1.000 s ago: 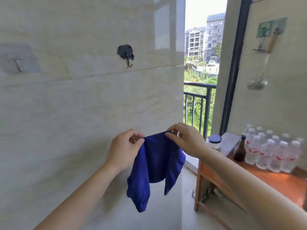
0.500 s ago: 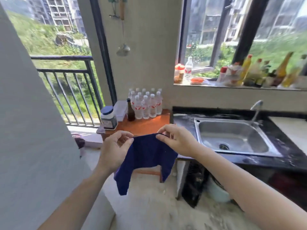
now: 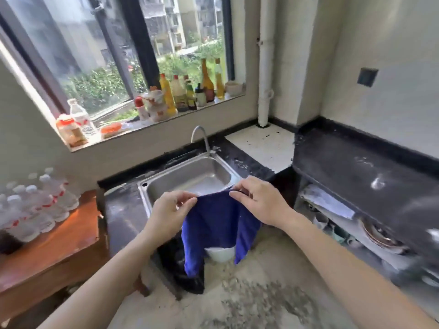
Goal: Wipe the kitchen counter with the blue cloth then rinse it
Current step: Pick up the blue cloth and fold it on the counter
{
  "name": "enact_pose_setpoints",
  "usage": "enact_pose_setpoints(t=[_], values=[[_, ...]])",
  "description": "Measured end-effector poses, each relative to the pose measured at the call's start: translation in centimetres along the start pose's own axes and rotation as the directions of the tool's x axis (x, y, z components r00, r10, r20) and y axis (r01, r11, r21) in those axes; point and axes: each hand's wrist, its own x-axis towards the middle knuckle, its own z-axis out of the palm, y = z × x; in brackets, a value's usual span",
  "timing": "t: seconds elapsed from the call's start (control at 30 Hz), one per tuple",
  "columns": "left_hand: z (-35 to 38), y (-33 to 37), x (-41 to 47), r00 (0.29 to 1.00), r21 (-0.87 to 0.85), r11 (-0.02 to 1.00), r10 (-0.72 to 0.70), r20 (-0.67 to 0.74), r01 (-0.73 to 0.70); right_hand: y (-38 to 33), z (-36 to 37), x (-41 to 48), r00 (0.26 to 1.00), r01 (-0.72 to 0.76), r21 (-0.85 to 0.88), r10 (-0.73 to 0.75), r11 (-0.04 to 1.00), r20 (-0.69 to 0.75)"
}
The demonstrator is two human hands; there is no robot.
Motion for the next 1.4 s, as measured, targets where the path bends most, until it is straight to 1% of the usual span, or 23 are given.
enact_pose_setpoints(t=[0.07, 0.17, 0.27, 0.37, 0.53, 0.63, 0.73, 0.8, 0.9, 0.97, 1.07, 1.13, 1.2, 1.27, 1.33, 1.4], values=[[5.4, 3.1, 3.5, 0.994, 0.067, 0.996, 0.055, 0.093, -0.061, 5.3, -4.0, -0.8, 0.996, -0.076, -0.012, 0.075, 0.997, -0.052], [13.1, 7.9, 8.2, 0.974, 0.127, 0.979, 0.134, 0.182, -0.159, 12.6, -9.3, -2.3, 0.975, -0.189, -0.005, 0.187, 0.982, -0.120], [19.9, 12.5, 11.2, 0.947, 0.083, 0.972, 0.195, 0.254, -0.222, 18.8, -13.3, -4.7, 0.933, -0.314, 0.005, 0.310, 0.949, -0.185], [25.7, 15.7, 13.7, 0.902, 0.001, 0.957, 0.273, 0.335, -0.290, 23.6, -16.6, -7.3, 0.880, -0.422, 0.014, 0.414, 0.906, -0.235], [34.0, 20.5, 18.0, 0.781, -0.085, 0.888, 0.439, 0.444, -0.451, 29.4, -21.7, -11.5, 0.787, -0.543, 0.044, 0.527, 0.839, -0.321], [39.3, 23.7, 20.9, 0.678, -0.133, 0.827, 0.529, 0.510, -0.546, 32.1, -24.3, -14.5, 0.701, -0.639, 0.052, 0.609, 0.767, -0.371], [44.8, 27.6, 22.7, 0.579, -0.191, 0.791, 0.567, 0.586, -0.581, 33.9, -27.3, -17.7, 0.603, -0.742, 0.025, 0.683, 0.670, -0.413], [48.2, 30.4, 23.5, 0.492, -0.253, 0.749, 0.612, 0.619, -0.613, 34.4, -29.4, -19.8, 0.527, -0.800, 0.012, 0.712, 0.600, -0.464], [53.0, 35.2, 25.0, 0.316, -0.354, 0.634, 0.700, 0.640, -0.688, 34.4, -32.3, -22.8, 0.381, -0.879, 0.029, 0.740, 0.475, -0.554], [56.1, 38.5, 26.1, 0.202, -0.427, 0.551, 0.750, 0.630, -0.717, 34.4, -34.2, -24.4, 0.293, -0.922, 0.026, 0.740, 0.387, -0.605], [60.0, 42.5, 27.4, 0.037, -0.509, 0.432, 0.789, 0.614, -0.744, 34.9, -36.0, -25.7, 0.202, -0.957, 0.023, 0.719, 0.291, -0.664], [62.0, 43.9, 28.1, -0.040, -0.507, 0.363, 0.782, 0.622, -0.781, 35.5, -36.3, -26.1, 0.164, -0.972, 0.015, 0.722, 0.234, -0.672], [63.7, 44.6, 29.0, -0.063, -0.483, 0.314, 0.785, 0.616, -0.817, 36.4, -36.6, -26.1, 0.137, -0.982, 0.003, 0.733, 0.186, -0.666], [65.0, 45.4, 30.1, -0.060, -0.470, 0.283, 0.804, 0.592, -0.836, 37.4, -37.3, -25.9, 0.129, -0.985, -0.004, 0.734, 0.170, -0.667], [66.3, 46.2, 31.3, -0.056, -0.458, 0.263, 0.817, 0.574, -0.849, 38.8, -38.5, -25.5, 0.140, -0.985, -0.017, 0.726, 0.174, -0.673], [67.5, 47.0, 32.3, -0.029, -0.422, 0.272, 0.813, 0.582, -0.865, 40.7, -39.9, -25.2, 0.164, -0.981, -0.035, 0.722, 0.190, -0.672]])
